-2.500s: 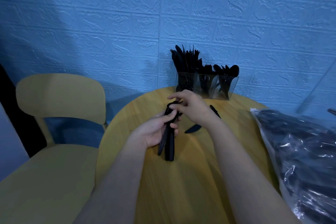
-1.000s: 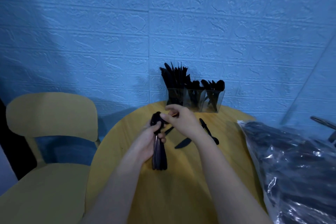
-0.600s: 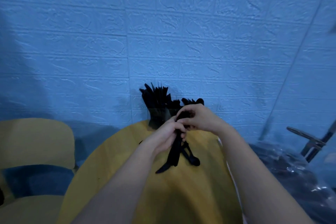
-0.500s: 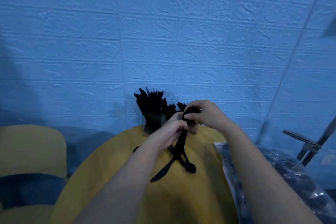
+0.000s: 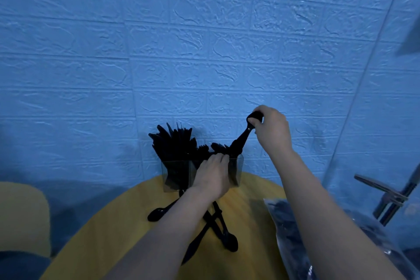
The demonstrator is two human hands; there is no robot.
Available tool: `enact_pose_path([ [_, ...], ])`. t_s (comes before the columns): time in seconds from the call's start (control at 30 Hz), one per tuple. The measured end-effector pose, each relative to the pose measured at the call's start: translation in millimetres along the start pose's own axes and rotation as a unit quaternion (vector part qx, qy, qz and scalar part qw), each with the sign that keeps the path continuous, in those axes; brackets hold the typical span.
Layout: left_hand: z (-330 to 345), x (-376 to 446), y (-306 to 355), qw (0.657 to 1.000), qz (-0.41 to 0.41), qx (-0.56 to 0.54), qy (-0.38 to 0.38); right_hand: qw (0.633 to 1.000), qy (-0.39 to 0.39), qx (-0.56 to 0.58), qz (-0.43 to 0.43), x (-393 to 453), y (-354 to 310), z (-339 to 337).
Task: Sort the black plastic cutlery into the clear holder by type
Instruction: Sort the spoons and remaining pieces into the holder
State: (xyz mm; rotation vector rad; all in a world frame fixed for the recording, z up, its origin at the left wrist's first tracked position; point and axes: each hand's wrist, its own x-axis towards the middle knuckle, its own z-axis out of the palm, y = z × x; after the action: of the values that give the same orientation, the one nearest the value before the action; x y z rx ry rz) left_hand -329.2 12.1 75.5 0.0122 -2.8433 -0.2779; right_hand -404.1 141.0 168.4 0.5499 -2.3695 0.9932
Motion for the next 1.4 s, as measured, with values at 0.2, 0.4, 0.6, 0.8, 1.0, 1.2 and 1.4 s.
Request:
enact_pose_path([
  [0.2, 3, 1, -3, 1.0, 0.001, 0.015, -0.009, 0.994, -0.058, -0.078, -0.045, -10, 2, 36],
  [0.4, 3, -1, -7, 0.999, 0.002, -0.039, -0.033, 0.976, -0.137, -0.149, -0.083, -32, 21, 64],
  [0.6, -5, -18, -18, 0.987, 0.007, -0.148, -0.062, 0.97, -0.185, -0.142, -0.073, -46, 18, 52],
  [0.8, -12, -62, -32, 0.967, -0.049, -0.25, -0.004, 0.956, -0.262, -0.117, 0.057, -86, -6, 29],
  [1.0, -1, -123, -44, 0.91, -0.16, -0.379, 0.052, 0.836, -0.49, -0.199, 0.143, -141, -11, 37],
  [1.2, 3, -164, -48, 0.849, -0.22, -0.468, 0.106, 0.864, -0.443, -0.158, 0.178, -172, -12, 45],
  [1.4, 4, -184, -51, 0.738, -0.246, -0.614, 0.136, 0.944, -0.264, -0.118, 0.157, -175, -15, 38],
])
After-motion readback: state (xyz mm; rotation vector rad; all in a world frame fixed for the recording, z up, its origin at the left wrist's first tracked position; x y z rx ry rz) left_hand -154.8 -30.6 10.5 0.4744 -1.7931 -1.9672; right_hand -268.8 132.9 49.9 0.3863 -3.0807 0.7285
